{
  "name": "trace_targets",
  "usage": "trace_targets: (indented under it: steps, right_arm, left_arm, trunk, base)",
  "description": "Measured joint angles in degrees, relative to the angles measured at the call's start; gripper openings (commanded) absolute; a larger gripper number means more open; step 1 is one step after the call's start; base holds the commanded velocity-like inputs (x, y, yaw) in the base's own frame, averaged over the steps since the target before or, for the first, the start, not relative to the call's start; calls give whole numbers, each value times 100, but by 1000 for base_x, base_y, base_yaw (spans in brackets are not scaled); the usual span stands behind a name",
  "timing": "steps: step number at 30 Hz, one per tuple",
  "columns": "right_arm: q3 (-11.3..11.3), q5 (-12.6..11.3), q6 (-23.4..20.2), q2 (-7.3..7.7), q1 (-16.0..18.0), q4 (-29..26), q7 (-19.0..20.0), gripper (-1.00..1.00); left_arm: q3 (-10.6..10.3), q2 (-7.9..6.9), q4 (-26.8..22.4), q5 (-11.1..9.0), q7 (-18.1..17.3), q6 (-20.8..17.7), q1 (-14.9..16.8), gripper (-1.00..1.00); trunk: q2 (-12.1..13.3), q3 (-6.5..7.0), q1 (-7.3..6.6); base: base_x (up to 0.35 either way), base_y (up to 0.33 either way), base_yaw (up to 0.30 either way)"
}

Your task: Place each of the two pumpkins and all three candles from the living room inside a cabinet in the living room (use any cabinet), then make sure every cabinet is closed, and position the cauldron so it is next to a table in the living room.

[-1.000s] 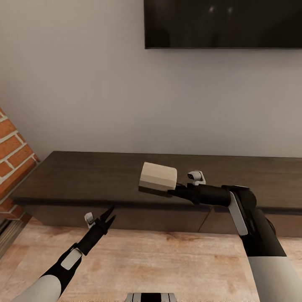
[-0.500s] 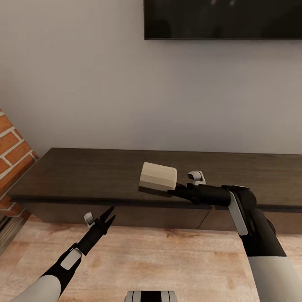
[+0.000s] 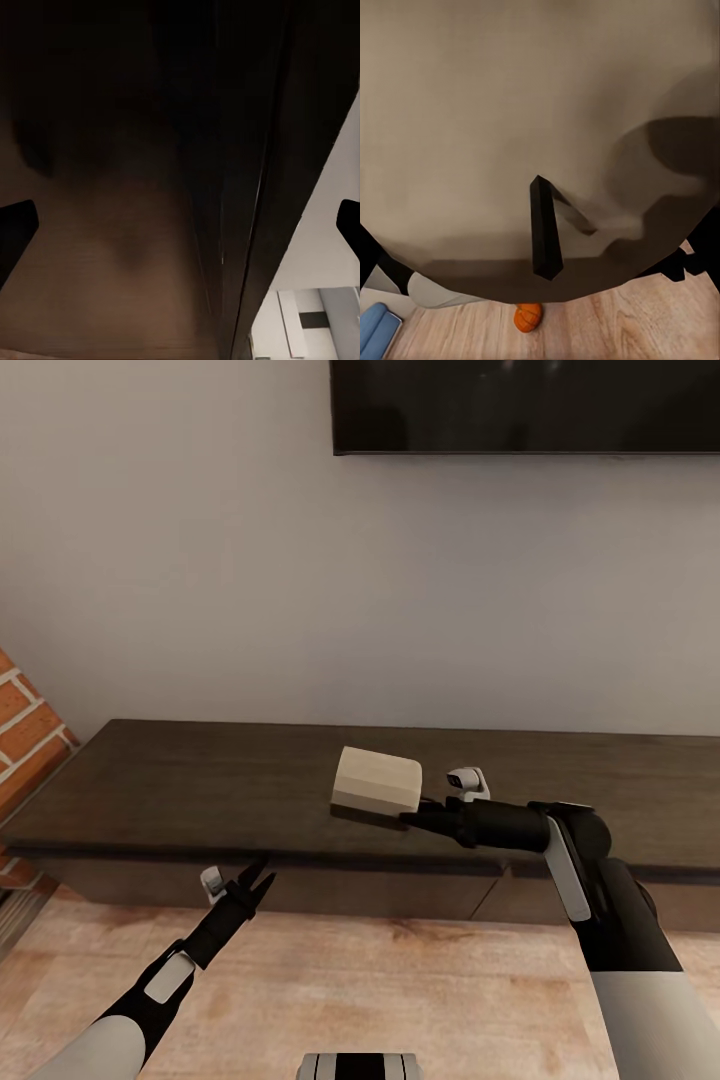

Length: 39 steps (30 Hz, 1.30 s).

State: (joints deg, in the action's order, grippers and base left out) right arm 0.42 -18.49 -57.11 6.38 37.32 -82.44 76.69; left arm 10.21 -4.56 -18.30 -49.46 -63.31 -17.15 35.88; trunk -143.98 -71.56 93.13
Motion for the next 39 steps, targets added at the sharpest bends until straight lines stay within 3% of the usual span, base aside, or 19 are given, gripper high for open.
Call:
trace_targets:
  steps: [9, 13, 28, 35, 39]
  right_arm:
    - [3, -5, 0, -3, 0, 0, 3, -100]
    - [3, -8, 1, -1, 0, 0, 3, -100]
    - [-2, -8, 0, 0, 0, 0, 2, -100]
    - [-2, 5, 6, 0, 0, 1, 1, -100]
    - [-3, -9, 0, 0, 0, 0, 2, -100]
  left_arm:
    - [1, -12, 8, 5, 18, 0, 2, 100]
    - [1, -103, 8, 6, 24, 0, 1, 100]
    - [1, -114, 8, -2, 26, 0, 2, 100]
    - [0, -114, 9, -2, 42, 0, 0, 100]
    - [1, -114, 8, -3, 44, 0, 0, 100]
  trunk:
    - [0, 0, 1]
    - [0, 0, 1]
    - [0, 0, 1]
    - [-9, -155, 19]
    - [-9, -155, 19]
  base:
    - [6, -3, 0]
    - [0, 0, 0]
    - [0, 0, 0]
    - [0, 0, 0]
    - [0, 0, 0]
